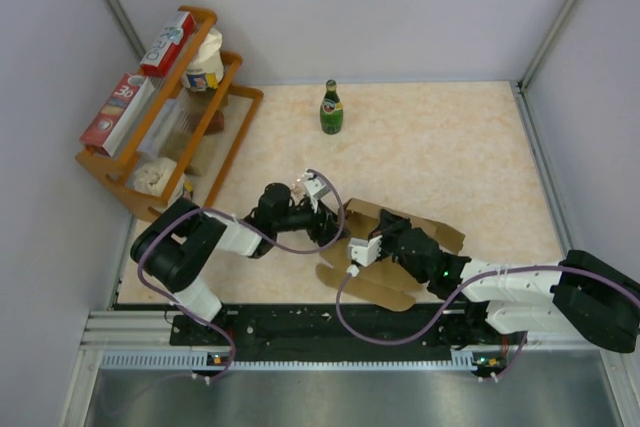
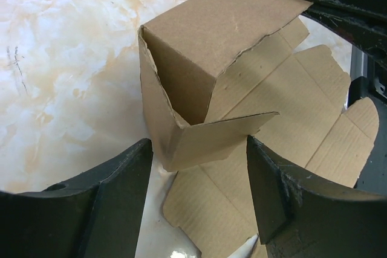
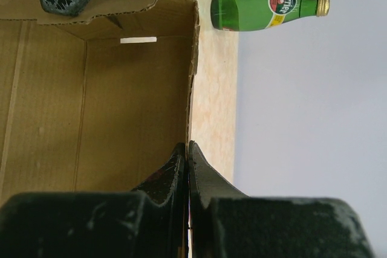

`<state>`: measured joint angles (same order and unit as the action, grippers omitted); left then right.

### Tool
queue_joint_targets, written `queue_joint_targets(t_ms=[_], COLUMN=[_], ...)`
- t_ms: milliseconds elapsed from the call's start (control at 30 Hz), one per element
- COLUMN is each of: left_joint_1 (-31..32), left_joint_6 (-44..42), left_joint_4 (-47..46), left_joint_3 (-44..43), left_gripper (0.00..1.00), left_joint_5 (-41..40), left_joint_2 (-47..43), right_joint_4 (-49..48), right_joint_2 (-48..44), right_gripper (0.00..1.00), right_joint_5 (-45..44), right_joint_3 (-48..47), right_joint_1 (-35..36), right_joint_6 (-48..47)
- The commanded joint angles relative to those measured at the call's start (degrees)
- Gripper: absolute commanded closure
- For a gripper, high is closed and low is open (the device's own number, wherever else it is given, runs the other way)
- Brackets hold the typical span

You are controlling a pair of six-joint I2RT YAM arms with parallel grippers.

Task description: Fold the paper box

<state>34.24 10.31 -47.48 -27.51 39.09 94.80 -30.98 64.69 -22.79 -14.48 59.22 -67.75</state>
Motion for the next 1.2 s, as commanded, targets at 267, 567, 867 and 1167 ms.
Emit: queue_joint_targets(t_ms=[267,567,867,1167], left_joint_1=[3.99,6.89,9.26,11.46], left_joint_6=[-1.34,-1.95,-2.92,-3.19], left_joint_4=[-5.6,-6.74,-7.62,-8.41], left_joint_3=[1.4,1.4,1.93,2.46], left_gripper=[0.32,0.32,0.36,0.44], left_joint_5=[-10.78,-17.38,-23.62,-28.98], left_joint_2=[-1.55,-1.9,-2.26,-1.99], right_joint_4=[-0.75,-0.57,-0.22,0.13], right_joint_2=[0.0,0.09,0.0,-0.53], right_gripper=[1.0,1.0,0.96,0.87], right_joint_5=[-1.21,-1.21,-1.21,-2.09], right_joint_3=[0.42,0.59,0.68,0.94], right_joint_1=[1.86,2.21,2.65,3.8], right_joint_6=[1.74,2.0,2.44,3.32])
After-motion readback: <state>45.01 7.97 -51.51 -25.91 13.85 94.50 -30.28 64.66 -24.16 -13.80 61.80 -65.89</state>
